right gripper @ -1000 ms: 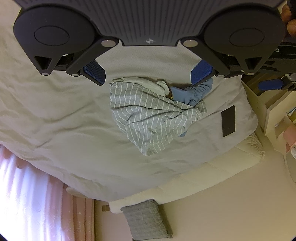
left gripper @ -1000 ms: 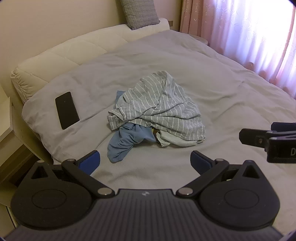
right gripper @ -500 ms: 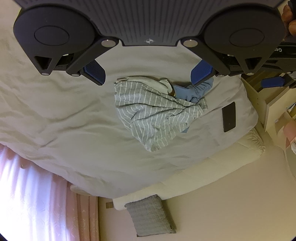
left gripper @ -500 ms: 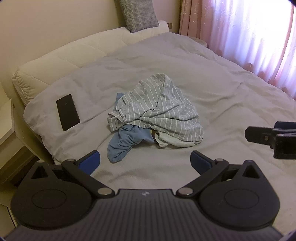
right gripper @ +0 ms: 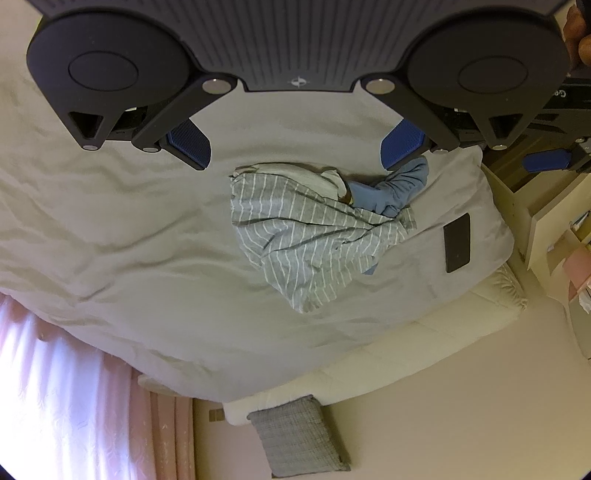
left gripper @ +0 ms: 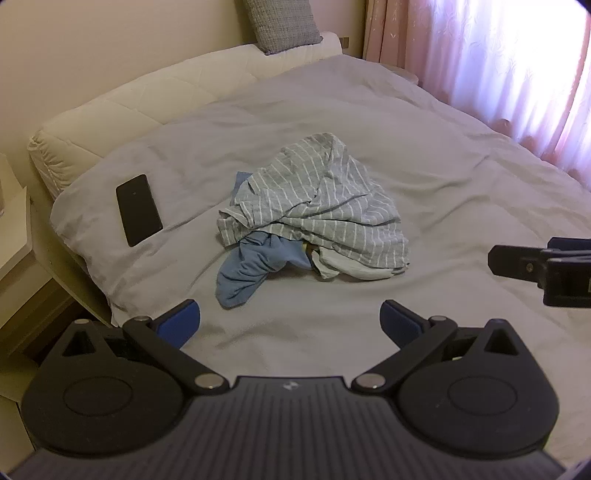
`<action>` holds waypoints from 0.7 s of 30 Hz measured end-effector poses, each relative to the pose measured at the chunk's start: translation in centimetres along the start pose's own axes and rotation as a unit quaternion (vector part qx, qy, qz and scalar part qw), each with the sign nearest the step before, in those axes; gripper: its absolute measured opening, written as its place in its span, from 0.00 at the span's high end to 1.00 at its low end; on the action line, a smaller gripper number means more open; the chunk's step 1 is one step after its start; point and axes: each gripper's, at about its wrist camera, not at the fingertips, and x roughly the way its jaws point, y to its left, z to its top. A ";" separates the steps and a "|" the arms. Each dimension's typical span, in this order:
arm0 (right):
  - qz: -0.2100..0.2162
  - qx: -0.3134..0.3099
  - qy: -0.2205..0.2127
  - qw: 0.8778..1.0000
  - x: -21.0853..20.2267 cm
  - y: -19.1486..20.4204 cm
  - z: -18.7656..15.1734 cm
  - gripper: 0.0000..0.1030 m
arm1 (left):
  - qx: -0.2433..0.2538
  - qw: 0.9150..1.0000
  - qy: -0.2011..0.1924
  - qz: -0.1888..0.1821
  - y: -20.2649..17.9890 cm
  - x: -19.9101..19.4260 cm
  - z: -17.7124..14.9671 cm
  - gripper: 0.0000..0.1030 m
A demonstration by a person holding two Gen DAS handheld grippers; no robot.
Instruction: Fold clothes
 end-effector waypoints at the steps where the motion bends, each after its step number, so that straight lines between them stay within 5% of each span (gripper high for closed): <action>1: 0.000 0.000 0.000 1.000 0.2 0.1 0.1 0.02 | 0.001 1.000 0.001 -0.001 0.1 0.3 0.2 0.01; 21: -0.030 0.017 0.029 0.999 7.1 1.5 3.3 0.02 | 0.017 0.999 0.025 -0.030 4.3 7.7 4.1 0.01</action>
